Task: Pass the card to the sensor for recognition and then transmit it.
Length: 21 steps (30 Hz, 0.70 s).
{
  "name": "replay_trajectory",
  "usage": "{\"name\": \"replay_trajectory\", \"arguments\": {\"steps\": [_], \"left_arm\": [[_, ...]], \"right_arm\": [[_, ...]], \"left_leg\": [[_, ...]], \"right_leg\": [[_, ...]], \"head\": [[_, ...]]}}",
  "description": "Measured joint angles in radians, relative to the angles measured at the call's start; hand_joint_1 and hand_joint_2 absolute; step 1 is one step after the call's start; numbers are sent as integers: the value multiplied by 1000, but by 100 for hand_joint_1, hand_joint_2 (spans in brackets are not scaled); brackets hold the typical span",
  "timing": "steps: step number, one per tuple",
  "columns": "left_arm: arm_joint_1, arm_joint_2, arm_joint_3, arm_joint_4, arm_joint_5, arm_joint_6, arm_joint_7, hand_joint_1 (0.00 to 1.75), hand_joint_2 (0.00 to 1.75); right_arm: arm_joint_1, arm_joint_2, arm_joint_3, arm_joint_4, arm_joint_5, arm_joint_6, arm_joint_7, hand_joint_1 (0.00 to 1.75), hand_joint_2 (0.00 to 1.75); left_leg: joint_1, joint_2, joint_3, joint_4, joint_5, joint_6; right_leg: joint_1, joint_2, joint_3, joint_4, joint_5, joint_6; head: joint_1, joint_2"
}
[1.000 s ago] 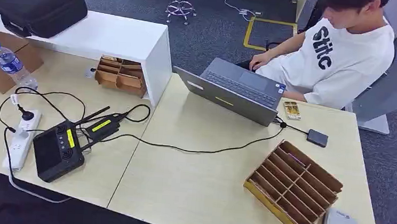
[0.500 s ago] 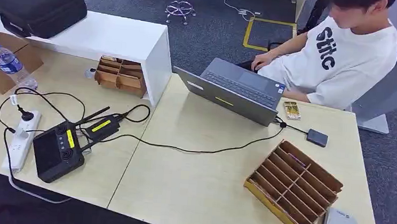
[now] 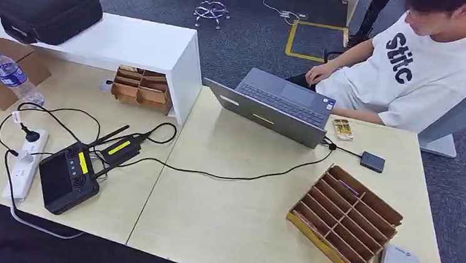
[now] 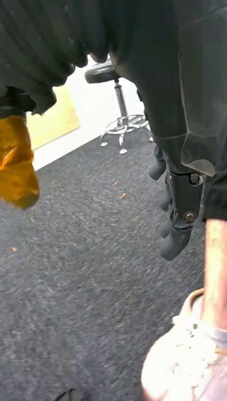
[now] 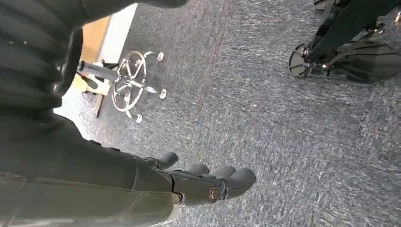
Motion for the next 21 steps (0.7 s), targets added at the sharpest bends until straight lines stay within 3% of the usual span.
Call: {"name": "replay_trajectory", "arguments": {"steps": [1,2,3,4,5,6,14,15,16,17,18,19,20,21], "left_arm": [[0,0,0,0,0,-2,-3,0,0],[0,2,0,1,0,-1,-11,150,0],[0,2,0,1,0,1,-23,148,175],[0,3,0,1,1,3,-34,23,175],[0,3,0,1,1,0,-42,0,175],[0,4,0,1,1,-2,-43,0,175],[2,2,0,1,-3,55,15,0,175],[2,2,0,0,-3,55,15,0,175],[2,2,0,1,-3,55,15,157,175],[2,1,0,1,-3,55,16,175,175],[2,1,0,1,-3,55,20,162,175],[2,1,0,1,-3,49,23,0,175],[2,2,0,1,-3,41,27,0,175],[2,2,0,0,-3,40,31,0,175]], "right_arm": [[0,0,0,0,2,-7,1,175,175],[0,0,0,1,3,-11,0,0,175],[1,0,0,1,2,0,-9,0,175],[1,0,0,1,2,8,-18,0,175],[1,0,0,1,6,5,-19,0,175],[1,0,0,1,13,-3,-13,35,175],[1,3,0,1,13,-63,-2,31,175],[1,3,0,1,13,-63,-2,0,175],[1,5,0,1,13,-64,-2,0,175],[1,5,0,1,13,-64,1,0,175],[1,5,0,1,15,-66,6,61,175],[1,5,0,1,20,-69,7,175,175],[1,6,0,1,24,-67,5,21,175],[1,6,0,1,24,-58,-1,0,175]], "left_leg": [[0,0,0,0,0,0],[0,0,0,0,0,0],[0,0,0,0,0,0],[0,0,0,0,0,0],[0,0,0,0,0,0],[0,0,0,0,0,0],[0,0,0,0,0,0],[0,0,0,0,0,0],[0,0,0,0,0,0],[0,0,0,0,0,0],[0,0,0,0,0,0],[0,0,0,0,0,0],[0,0,0,0,0,0],[0,0,0,0,0,0]], "right_leg": [[0,0,0,0,0,0],[0,0,0,0,0,0],[0,0,0,0,0,0],[0,0,0,0,0,0],[0,0,0,0,0,0],[0,0,0,0,0,0],[0,0,0,0,0,0],[0,0,0,0,0,0],[0,0,0,0,0,0],[0,0,0,0,0,0],[0,0,0,0,0,0],[0,0,0,0,0,0],[0,0,0,0,0,0],[0,0,0,0,0,0]], "head": [[0,0],[0,0],[0,0],[0,0],[0,0],[0,0],[0,0],[0,0],[0,0],[0,0],[0,0],[0,0],[0,0],[0,0]]}}
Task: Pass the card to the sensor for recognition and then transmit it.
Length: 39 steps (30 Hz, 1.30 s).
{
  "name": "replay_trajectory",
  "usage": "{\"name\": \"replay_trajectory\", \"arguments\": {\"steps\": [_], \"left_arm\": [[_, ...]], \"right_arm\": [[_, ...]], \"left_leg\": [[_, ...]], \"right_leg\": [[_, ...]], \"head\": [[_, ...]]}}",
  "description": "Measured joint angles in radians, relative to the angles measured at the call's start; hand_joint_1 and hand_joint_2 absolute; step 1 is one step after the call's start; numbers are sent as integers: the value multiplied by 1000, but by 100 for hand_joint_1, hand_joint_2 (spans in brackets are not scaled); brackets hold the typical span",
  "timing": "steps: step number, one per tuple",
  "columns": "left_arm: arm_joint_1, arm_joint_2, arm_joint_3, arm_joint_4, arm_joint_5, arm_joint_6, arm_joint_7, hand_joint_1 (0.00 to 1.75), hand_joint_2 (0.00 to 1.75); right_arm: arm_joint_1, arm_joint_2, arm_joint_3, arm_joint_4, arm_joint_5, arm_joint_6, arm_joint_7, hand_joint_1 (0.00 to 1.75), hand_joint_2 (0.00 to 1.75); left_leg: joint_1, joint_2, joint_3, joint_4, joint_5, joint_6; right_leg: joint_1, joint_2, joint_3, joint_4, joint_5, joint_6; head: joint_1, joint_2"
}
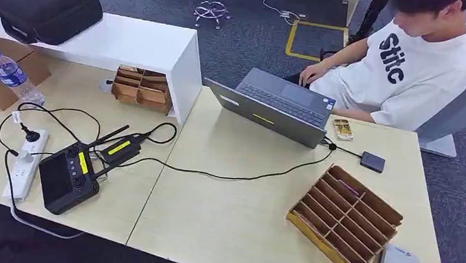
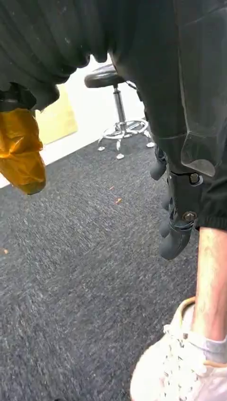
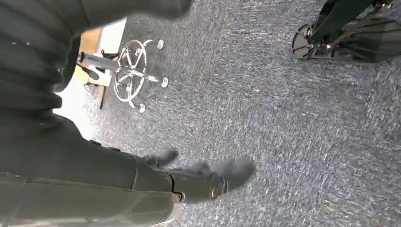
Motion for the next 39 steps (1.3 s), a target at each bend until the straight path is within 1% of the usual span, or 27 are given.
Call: {"name": "replay_trajectory", "arguments": {"steps": [3,4,5,6,7,8,36,37,38,39], "left_arm": [[0,0,0,0,-1,2,1,0,175],[0,0,0,0,-1,2,2,63,175],[0,0,0,0,-1,3,2,175,175],[0,0,0,0,0,4,2,175,175],[-1,0,0,0,0,0,0,33,175],[-1,0,0,0,0,-5,-3,0,175],[-1,0,0,0,-2,-6,-1,0,175],[-1,0,0,0,-2,-6,-1,0,175],[-1,0,0,0,-2,-6,-1,37,175],[-1,0,0,0,-1,-6,-1,175,175]], "right_arm": [[0,2,0,0,1,10,-4,0,175],[0,2,0,0,1,10,-4,134,175],[0,2,0,0,1,11,-4,166,175],[0,2,0,0,2,12,-4,3,175],[0,2,0,0,2,13,-3,0,175],[0,2,0,0,3,15,-4,0,175],[0,3,0,0,10,22,-1,0,175],[0,3,0,0,10,22,-1,175,175],[0,3,0,0,10,22,-1,175,175],[0,3,0,0,10,22,-1,0,175]], "left_leg": [[0,0,0,0,0,0],[0,0,0,0,0,0],[0,0,0,0,0,0],[0,0,0,0,0,0],[0,0,0,0,0,0],[0,0,0,0,0,0],[0,0,0,0,0,0],[0,0,0,0,0,0],[0,0,0,0,0,0],[0,0,0,0,0,0]], "right_leg": [[0,0,0,0,0,0],[0,0,0,0,0,0],[0,0,0,0,0,0],[0,0,0,0,0,0],[0,0,0,0,0,0],[0,0,0,0,0,0],[0,0,0,0,0,0],[0,0,0,0,0,0],[0,0,0,0,0,0],[0,0,0,0,0,0]], "head": [[0,0],[0,0],[0,0],[0,0],[0,0],[0,0],[0,0],[0,0],[0,0],[0,0]]}}
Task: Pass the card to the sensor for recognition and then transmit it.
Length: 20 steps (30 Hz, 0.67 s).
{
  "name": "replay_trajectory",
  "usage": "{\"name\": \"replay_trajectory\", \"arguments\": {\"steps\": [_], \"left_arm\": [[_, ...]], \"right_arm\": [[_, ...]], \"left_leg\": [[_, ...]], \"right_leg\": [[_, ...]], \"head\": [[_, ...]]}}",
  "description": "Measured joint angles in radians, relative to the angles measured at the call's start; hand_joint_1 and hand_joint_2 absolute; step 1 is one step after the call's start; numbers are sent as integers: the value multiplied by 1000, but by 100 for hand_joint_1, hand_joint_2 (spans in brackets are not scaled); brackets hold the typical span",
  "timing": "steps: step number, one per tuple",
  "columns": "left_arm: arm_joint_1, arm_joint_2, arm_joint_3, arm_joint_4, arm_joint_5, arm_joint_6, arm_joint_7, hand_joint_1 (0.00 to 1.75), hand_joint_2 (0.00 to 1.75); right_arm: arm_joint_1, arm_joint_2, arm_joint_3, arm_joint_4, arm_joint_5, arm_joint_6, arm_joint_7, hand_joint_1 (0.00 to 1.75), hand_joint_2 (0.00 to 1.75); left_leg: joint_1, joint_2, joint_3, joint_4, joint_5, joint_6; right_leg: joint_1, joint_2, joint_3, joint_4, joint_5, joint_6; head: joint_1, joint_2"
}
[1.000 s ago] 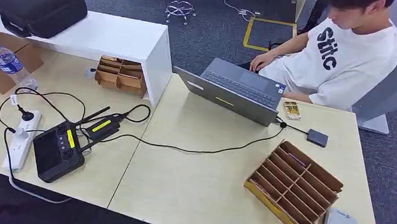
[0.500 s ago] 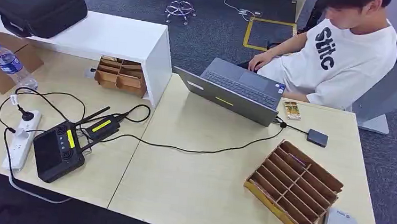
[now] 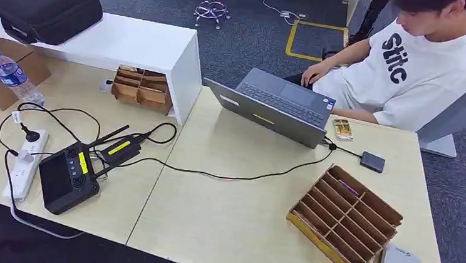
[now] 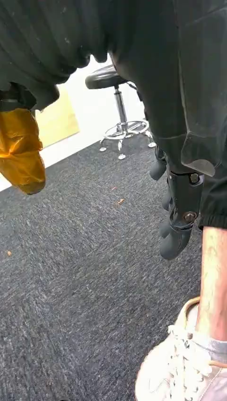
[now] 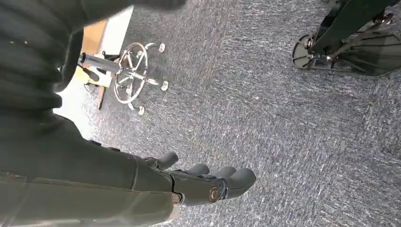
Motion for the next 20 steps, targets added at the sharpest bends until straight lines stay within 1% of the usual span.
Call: {"name": "replay_trajectory", "arguments": {"steps": [1,2,3,4,5,6,7,8,9,10,11,12,14,15,16,18,19,20], "left_arm": [[0,0,0,0,0,-2,0,0,175],[0,0,0,0,0,-4,0,0,175],[0,0,0,0,0,-4,0,0,175],[0,0,0,0,0,-3,0,5,175],[0,0,0,0,0,-2,0,171,175],[0,0,0,0,0,-1,0,7,175],[0,0,0,0,0,-3,0,0,175],[0,0,0,0,0,-6,0,0,175],[0,0,0,0,0,-6,0,0,175],[0,0,0,0,0,-5,0,175,175],[0,0,0,0,0,-5,0,91,175],[0,0,0,0,0,-7,0,0,175],[0,0,0,0,0,-10,0,0,175],[0,0,0,0,0,-8,0,175,175],[0,0,0,0,0,-6,0,175,175],[0,0,0,0,1,-9,0,175,175],[0,0,0,0,1,-14,-2,2,175],[0,1,0,0,1,-20,-7,0,175]], "right_arm": [[0,0,0,0,1,1,-1,0,175],[0,0,0,0,2,3,0,0,175],[0,0,0,0,3,0,0,173,175],[0,0,0,0,3,-3,0,175,175],[0,1,-1,0,2,-5,0,98,175],[0,1,-2,0,2,-4,0,0,175],[0,1,-2,0,4,-1,0,0,175],[0,1,-2,0,11,0,0,0,175],[0,1,-2,0,11,-1,2,175,175],[0,2,-2,0,11,-2,3,175,175],[0,2,-2,0,11,0,0,14,175],[0,2,-3,0,11,5,-3,0,175],[0,2,-3,0,12,14,-1,0,175],[0,3,-3,0,13,13,2,169,175],[0,3,-3,0,14,8,3,175,175],[0,3,-4,0,15,8,0,0,175],[0,3,-4,0,20,11,-1,0,175],[0,3,-4,0,24,15,-2,10,175]], "left_leg": [[0,0,0,0,0,0],[0,0,0,0,0,0],[0,0,0,0,0,0],[0,0,0,0,0,0],[0,0,0,0,0,0],[0,0,0,0,0,0],[0,0,0,0,0,0],[0,0,0,0,0,0],[0,0,0,0,0,0],[0,0,0,0,0,0],[0,0,0,0,0,0],[0,0,0,0,0,0],[0,0,0,0,0,0],[0,0,0,0,0,0],[0,0,0,0,0,0],[0,0,0,0,0,0],[0,0,0,0,0,0],[0,0,0,0,0,0]], "right_leg": [[0,0,0,0,0,0],[0,0,0,0,0,0],[0,0,0,0,0,0],[0,0,0,0,0,0],[0,0,0,0,0,0],[0,0,0,0,0,0],[0,0,0,0,0,0],[0,0,0,0,0,0],[0,0,0,0,0,0],[0,0,0,0,0,0],[0,0,0,0,0,0],[0,0,0,0,0,0],[0,0,0,0,0,0],[0,0,0,0,0,0],[0,0,0,0,0,0],[0,0,0,0,0,0],[0,0,0,0,0,0],[0,0,0,0,0,0]], "head": [[0,0],[0,0],[0,0],[0,0],[0,0],[0,0],[0,0],[0,0],[0,0],[0,0],[0,0],[0,0],[0,0],[0,0],[0,0],[0,0],[0,0],[0,0]]}}
